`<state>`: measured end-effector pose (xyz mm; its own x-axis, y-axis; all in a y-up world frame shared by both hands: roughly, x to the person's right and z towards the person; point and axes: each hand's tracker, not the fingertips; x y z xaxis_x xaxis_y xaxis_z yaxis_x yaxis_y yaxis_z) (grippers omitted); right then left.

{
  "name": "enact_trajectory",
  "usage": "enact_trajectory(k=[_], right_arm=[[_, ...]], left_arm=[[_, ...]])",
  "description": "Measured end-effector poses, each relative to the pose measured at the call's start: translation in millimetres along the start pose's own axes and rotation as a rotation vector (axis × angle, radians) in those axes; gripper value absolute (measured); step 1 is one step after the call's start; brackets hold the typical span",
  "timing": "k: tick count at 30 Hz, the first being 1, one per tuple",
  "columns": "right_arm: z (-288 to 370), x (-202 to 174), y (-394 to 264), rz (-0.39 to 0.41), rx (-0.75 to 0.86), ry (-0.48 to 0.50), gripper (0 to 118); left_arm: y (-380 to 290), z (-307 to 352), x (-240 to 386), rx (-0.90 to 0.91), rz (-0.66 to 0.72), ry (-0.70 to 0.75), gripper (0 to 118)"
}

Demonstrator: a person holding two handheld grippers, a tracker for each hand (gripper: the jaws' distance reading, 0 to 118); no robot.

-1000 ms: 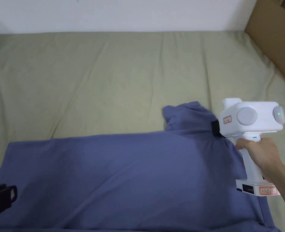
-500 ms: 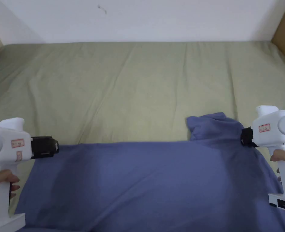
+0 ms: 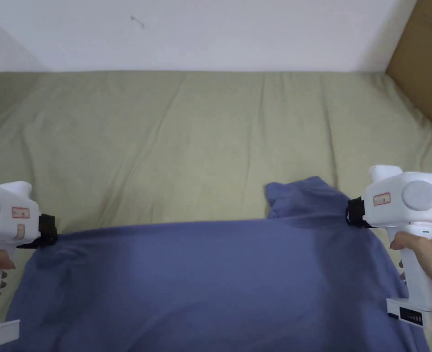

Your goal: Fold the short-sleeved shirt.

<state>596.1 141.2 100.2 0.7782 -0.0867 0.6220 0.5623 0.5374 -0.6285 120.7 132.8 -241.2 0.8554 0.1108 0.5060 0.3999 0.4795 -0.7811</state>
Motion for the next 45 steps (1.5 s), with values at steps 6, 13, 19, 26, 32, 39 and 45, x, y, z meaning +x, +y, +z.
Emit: enact_trajectory(k=[6,13,19,26,32,39,45], right_arm=[[68,2,-13,0.017,0.060,0.009,2],[159,4,-86,0.044,0.103,0.013,2],[190,9,-184,0.023,0.038,0.015,2],[162,30,-264,-0.035,-0.103,0.019,2],[155,28,-271,-0.064,-0.102,0.020,22],[179,3,-255,0.046,0.025,-0.079,64],[203,-44,-233,0.046,0.192,0.024,59]], left_arm=[[-23,73,-2,0.091,-0.051,-0.024,0],[-81,150,-17,0.148,-0.127,-0.041,1],[-161,167,-27,0.101,-0.189,-0.029,1],[-229,147,-36,-0.018,-0.200,0.007,1],[-233,129,-35,-0.045,-0.205,0.041,38],[-220,152,-41,-0.020,-0.118,-0.004,114],[-217,187,-26,0.111,-0.104,-0.084,59]])
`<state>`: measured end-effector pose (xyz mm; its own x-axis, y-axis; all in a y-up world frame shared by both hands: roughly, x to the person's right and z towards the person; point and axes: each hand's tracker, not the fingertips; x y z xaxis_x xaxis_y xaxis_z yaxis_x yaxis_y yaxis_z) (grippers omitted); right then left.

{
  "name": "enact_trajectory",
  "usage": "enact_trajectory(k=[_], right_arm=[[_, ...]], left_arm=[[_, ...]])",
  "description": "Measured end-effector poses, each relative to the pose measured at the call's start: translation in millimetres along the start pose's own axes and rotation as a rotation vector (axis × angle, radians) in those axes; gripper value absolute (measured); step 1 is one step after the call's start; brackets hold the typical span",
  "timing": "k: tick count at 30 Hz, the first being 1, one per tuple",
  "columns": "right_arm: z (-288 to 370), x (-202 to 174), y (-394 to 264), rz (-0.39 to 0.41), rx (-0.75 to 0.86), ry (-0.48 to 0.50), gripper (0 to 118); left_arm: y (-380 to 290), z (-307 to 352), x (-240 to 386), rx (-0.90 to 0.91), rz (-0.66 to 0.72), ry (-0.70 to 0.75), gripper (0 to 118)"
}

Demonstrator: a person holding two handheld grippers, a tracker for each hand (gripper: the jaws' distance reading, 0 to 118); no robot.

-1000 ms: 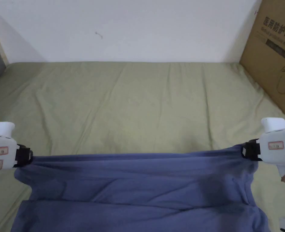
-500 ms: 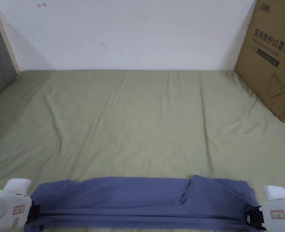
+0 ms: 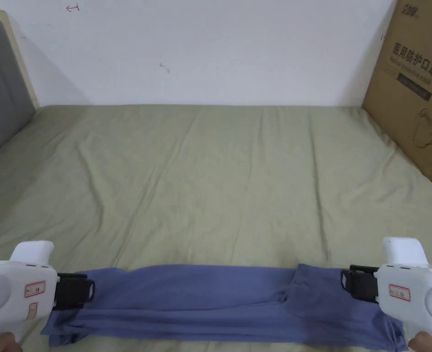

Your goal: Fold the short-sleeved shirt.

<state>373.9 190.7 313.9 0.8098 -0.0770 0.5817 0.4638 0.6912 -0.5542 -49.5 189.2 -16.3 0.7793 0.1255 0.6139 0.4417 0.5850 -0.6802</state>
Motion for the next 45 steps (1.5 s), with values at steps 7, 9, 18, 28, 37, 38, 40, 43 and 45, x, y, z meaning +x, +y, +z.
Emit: enact_trajectory(k=[7,9,18,28,37,38,40,43,45], right_arm=[[5,-87,-17,0.133,0.213,-0.023,1],[3,-104,-23,0.107,0.204,0.051,1],[-10,-151,-18,0.043,0.264,0.105,1],[-2,-165,11,0.077,0.393,0.015,1],[-10,-164,13,0.085,0.384,-0.038,1],[-10,-164,14,0.081,0.384,-0.037,1],[-12,-163,14,0.078,0.383,-0.039,1],[-16,-163,17,0.080,0.371,-0.043,1],[-16,-162,17,0.075,0.364,-0.034,1]], left_arm=[[-28,25,6,0.033,0.117,-0.078,0],[-34,24,-4,0.021,0.149,-0.079,0],[-53,26,-64,0.010,0.402,-0.235,22],[-49,-21,-102,-0.014,0.632,-0.441,86],[-50,-95,-114,-0.083,0.862,-0.753,84],[-49,-98,-117,-0.085,0.874,-0.770,81],[-42,-101,-114,-0.102,0.837,-0.680,38],[-40,-104,-108,-0.142,0.752,-0.617,4],[-37,-92,-110,-0.114,0.748,-0.612,4]])
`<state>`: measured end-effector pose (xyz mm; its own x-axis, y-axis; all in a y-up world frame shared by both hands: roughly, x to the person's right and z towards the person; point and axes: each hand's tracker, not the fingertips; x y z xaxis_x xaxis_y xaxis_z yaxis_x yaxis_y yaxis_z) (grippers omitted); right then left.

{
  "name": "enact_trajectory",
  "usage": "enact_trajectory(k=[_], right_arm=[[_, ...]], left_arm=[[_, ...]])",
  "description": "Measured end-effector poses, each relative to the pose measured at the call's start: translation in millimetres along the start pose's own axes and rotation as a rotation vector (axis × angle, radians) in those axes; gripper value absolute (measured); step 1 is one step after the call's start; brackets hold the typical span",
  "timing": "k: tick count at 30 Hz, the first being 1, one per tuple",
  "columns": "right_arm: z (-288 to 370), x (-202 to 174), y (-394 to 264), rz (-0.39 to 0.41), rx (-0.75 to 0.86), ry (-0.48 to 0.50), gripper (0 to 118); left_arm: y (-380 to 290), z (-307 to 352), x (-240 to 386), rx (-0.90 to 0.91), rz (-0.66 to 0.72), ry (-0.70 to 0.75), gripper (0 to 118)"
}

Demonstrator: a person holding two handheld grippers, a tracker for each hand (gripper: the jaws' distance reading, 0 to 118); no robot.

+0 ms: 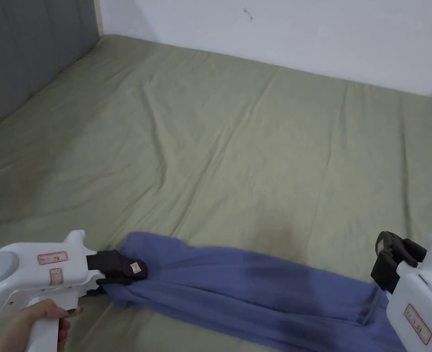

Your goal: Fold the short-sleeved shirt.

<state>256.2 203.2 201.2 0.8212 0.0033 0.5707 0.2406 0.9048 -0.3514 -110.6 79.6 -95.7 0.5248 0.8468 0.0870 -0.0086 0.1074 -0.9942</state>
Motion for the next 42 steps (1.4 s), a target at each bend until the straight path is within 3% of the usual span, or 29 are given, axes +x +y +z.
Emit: enact_trajectory(k=[13,17,24,29,33,34,35,36,38,39,42], right_arm=[[9,11,-9,-0.018,-0.009,0.001,1],[14,16,-9,-0.016,-0.015,0.007,1],[23,39,-6,-0.073,-0.002,0.014,1],[30,56,-12,-0.104,-0.009,0.010,1],[34,71,-16,-0.138,-0.019,-0.004,1],[34,74,-18,-0.145,-0.023,-0.011,1],[35,78,-19,-0.153,-0.025,-0.016,1],[35,81,-20,-0.162,-0.028,-0.019,1],[35,86,-22,-0.173,-0.036,-0.020,1],[35,88,-23,-0.176,-0.039,-0.021,1],[36,91,-27,-0.172,-0.044,-0.023,1]], left_arm=[[4,51,12,0.067,-0.089,0.140,4],[-3,46,49,0.092,-0.184,0.213,4],[-46,18,164,0.100,-0.531,0.273,4],[-101,-45,214,0.005,-0.796,0.285,4],[-134,-109,218,-0.127,-0.811,0.218,6],[-141,-124,216,-0.156,-0.820,0.201,11],[-148,-136,212,-0.162,-0.817,0.198,27],[-153,-148,209,-0.174,-0.818,0.188,56],[-160,-164,203,-0.197,-0.789,0.189,89],[-161,-169,201,-0.205,-0.776,0.207,95],[-152,-160,196,-0.181,-0.688,0.192,95]])
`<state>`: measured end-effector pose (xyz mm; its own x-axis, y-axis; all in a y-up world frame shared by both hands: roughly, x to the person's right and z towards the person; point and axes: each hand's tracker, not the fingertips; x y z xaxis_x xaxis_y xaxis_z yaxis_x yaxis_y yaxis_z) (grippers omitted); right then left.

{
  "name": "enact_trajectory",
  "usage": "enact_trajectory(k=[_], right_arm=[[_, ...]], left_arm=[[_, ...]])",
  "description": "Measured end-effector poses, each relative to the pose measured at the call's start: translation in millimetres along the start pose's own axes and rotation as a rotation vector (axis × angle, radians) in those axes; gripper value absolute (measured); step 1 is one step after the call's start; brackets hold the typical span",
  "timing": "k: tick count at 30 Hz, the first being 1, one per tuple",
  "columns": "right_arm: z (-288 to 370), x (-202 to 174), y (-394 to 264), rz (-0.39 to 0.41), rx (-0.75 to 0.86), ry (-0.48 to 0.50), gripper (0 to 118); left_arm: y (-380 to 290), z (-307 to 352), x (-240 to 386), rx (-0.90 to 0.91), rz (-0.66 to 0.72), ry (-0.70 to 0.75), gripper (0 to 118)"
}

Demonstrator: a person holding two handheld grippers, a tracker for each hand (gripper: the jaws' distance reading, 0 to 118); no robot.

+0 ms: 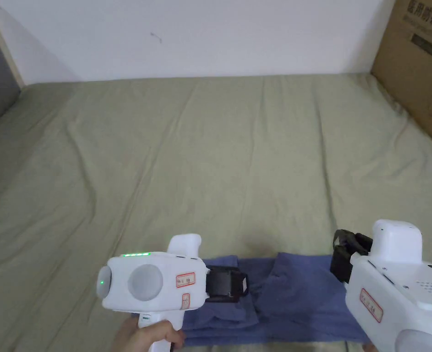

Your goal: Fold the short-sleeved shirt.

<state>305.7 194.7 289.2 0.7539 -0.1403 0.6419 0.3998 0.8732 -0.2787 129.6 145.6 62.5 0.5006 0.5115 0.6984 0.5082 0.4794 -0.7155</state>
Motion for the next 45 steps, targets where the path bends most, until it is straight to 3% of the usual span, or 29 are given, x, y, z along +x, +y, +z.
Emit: enact_trajectory(k=[4,5,6,8,10,19,24,30,36,45], right_arm=[[-2,2,-3,-0.016,-0.011,0.009,1],[-3,2,-4,-0.021,-0.013,0.009,1],[-3,1,-5,-0.022,-0.014,0.008,1],[-2,-1,-7,-0.019,-0.015,0.012,1],[-3,-2,-8,-0.021,-0.018,0.023,1],[-3,-4,-10,-0.021,-0.023,0.041,1],[0,3,-9,-0.034,-0.024,0.036,1],[3,6,-10,-0.047,-0.022,0.026,1],[10,2,-7,-0.027,-0.003,0.025,1],[16,-13,1,0.013,0.056,0.027,1]], left_arm=[[6,43,-24,0.122,0.115,-0.029,94],[6,54,-30,0.171,0.139,-0.020,88],[6,63,-35,0.203,0.156,0.004,63],[5,64,-44,0.210,0.166,0.108,0],[2,54,-51,0.144,0.147,0.140,1],[-28,-17,-6,-0.080,0.062,0.007,1],[-33,-37,27,-0.118,-0.066,0.056,0],[-30,-17,30,-0.086,0.012,-0.104,0],[-27,16,12,-0.026,0.007,-0.066,0],[-30,100,-95,0.119,0.236,0.000,1]])
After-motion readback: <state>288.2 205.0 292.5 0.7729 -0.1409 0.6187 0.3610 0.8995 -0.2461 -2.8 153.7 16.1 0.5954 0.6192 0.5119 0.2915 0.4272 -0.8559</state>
